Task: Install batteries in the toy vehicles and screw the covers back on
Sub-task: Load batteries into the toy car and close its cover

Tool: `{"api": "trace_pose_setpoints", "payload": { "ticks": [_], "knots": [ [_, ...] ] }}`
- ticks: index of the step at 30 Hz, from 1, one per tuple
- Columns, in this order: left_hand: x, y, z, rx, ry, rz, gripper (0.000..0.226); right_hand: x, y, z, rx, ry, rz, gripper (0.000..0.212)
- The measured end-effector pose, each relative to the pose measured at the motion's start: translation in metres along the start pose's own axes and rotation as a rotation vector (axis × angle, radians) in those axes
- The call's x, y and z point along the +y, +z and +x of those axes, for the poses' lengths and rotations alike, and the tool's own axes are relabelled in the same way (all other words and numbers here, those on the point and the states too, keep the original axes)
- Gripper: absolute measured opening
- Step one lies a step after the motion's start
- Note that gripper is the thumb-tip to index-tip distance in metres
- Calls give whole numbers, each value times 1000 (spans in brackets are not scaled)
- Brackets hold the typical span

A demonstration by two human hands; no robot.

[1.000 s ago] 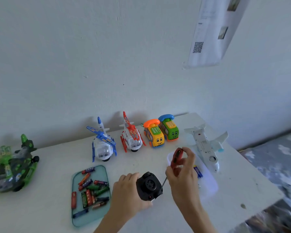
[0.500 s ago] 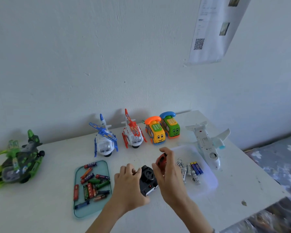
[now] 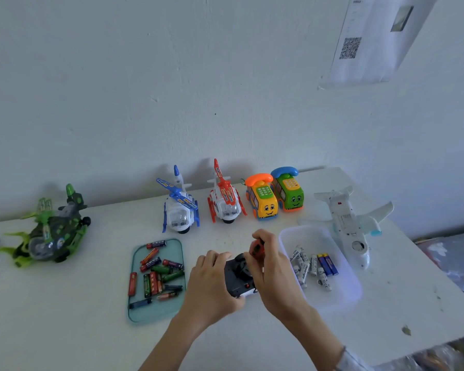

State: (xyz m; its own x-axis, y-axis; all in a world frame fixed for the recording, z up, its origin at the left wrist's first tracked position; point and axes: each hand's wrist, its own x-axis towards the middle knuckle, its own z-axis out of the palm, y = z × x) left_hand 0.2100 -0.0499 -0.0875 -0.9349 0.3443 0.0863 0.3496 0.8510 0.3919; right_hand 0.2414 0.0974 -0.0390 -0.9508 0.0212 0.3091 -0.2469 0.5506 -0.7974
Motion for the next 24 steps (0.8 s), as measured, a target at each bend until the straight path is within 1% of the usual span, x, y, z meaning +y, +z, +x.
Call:
{"api": "trace_pose_setpoints", "payload": {
  "ticks": [3, 6, 8, 11, 14, 19, 22, 24],
  "knots": [
    [0, 3, -1, 37, 6, -16, 83, 1, 0, 2, 1, 2, 19, 30],
    [-1, 4, -1, 47, 3, -25, 83, 12, 4, 4, 58, 44, 31, 41],
    [-1, 6, -1, 56, 3, -32, 78, 18, 4, 7, 130, 120, 56, 45],
    [-1, 7, -1, 73, 7, -37, 68, 24, 3, 13, 213, 267, 220, 37],
    [-1, 8, -1, 70, 8, -48, 71, 28, 2, 17, 262, 368, 337, 33],
    [-1, 8, -2, 80, 14, -60, 74, 35, -4, 21, 337, 523, 485, 31],
    [-2, 10, -1, 107, 21, -73, 70, 43, -6, 22, 362, 652, 579, 33],
    [-2, 11, 0, 133, 21, -80, 66, 47, -5, 21, 371, 702, 625, 34]
  ]
}}
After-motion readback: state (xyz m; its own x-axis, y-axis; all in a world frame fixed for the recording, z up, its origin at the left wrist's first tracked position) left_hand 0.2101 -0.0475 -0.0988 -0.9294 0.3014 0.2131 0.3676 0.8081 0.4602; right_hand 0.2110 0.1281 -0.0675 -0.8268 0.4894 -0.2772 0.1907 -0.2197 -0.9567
